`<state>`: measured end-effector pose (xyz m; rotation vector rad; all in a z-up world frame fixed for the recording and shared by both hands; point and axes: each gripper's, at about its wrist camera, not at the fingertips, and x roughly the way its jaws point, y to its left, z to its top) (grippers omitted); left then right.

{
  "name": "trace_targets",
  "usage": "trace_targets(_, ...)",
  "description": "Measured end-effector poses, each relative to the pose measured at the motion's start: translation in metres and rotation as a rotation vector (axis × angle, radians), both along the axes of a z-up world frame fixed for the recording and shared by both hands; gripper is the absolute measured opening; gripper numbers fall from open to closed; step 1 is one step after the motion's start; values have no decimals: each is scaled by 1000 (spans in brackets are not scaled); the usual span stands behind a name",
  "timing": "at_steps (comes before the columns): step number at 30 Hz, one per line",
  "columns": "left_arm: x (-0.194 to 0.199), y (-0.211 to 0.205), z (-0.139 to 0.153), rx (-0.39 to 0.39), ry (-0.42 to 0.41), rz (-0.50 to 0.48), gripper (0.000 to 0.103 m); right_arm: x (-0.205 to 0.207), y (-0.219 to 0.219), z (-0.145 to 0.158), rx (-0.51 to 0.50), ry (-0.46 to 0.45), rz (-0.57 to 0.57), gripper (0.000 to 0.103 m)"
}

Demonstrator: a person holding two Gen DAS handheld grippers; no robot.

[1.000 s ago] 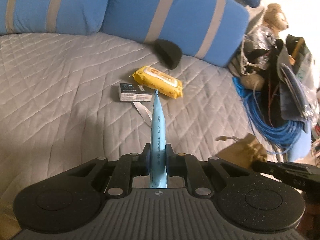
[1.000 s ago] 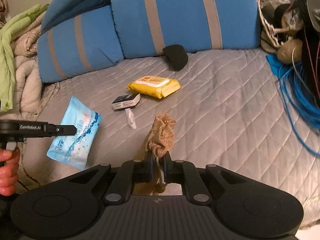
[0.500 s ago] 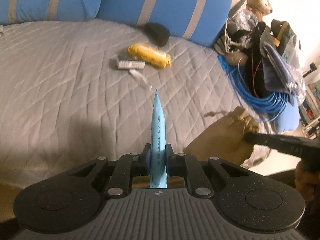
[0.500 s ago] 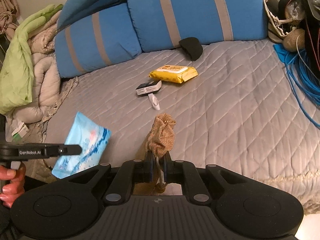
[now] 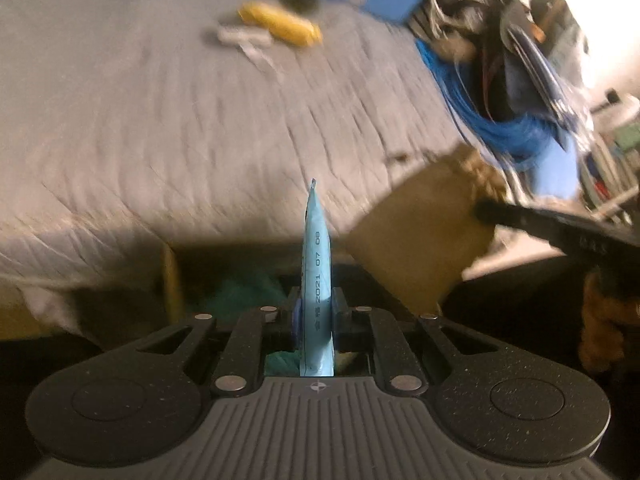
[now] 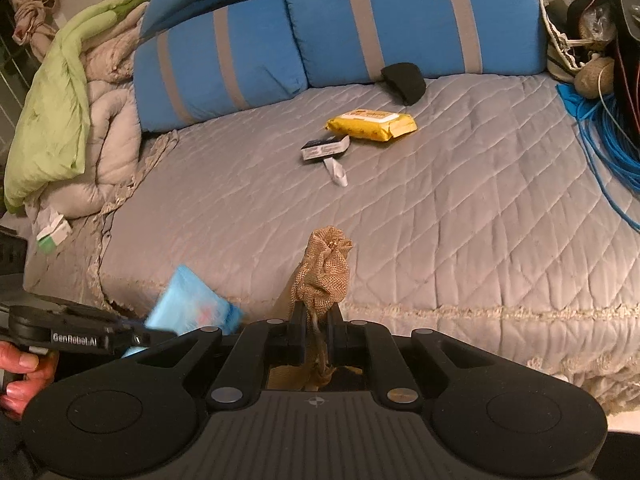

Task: Organize soft objects
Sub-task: 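Open both tools to drop the blue packet and pouch into the box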

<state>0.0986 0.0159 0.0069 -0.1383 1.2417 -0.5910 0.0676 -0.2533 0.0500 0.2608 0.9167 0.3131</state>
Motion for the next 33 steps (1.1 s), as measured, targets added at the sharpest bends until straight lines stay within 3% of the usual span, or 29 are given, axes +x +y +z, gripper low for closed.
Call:
trace_targets(2, -2, -3, -3, 52, -10, -12, 18, -4, 2, -1, -8, 4, 2, 12)
trace_targets(6, -7, 4, -1, 80, -54, 35, 43, -11, 8, -2, -27, 11, 14, 12)
trace_targets(8, -8, 8, 2, 89, -87, 63, 47, -14, 11, -3, -36, 12, 21, 12)
trace_targets(13, -10, 6, 6, 133, -147, 86, 47, -20, 18, -4, -49, 16, 35, 12)
trace_targets(24, -10, 10, 9, 107, -158, 118, 47, -27, 19, -4, 40, 42, 46, 14)
trace_targets(25, -10, 10, 9, 106, -159, 117, 47, -27, 20, -5, 48, 54, 56, 17)
trace_targets(26, -10, 11, 10, 104, -160, 118, 47, -26, 22, -7, 42, 71, 67, 27)
trace_targets(27, -10, 11, 10, 103, -160, 120, 47, -26, 25, -9, 25, 85, 79, 47)
trace_targets(30, -10, 11, 9, 105, -158, 125, 47, -25, 37, -15, -52, 104, 117, 87)
trace_targets(33, -10, 10, 9, 106, -159, 122, 47, -28, 42, -14, -79, 92, 131, 97)
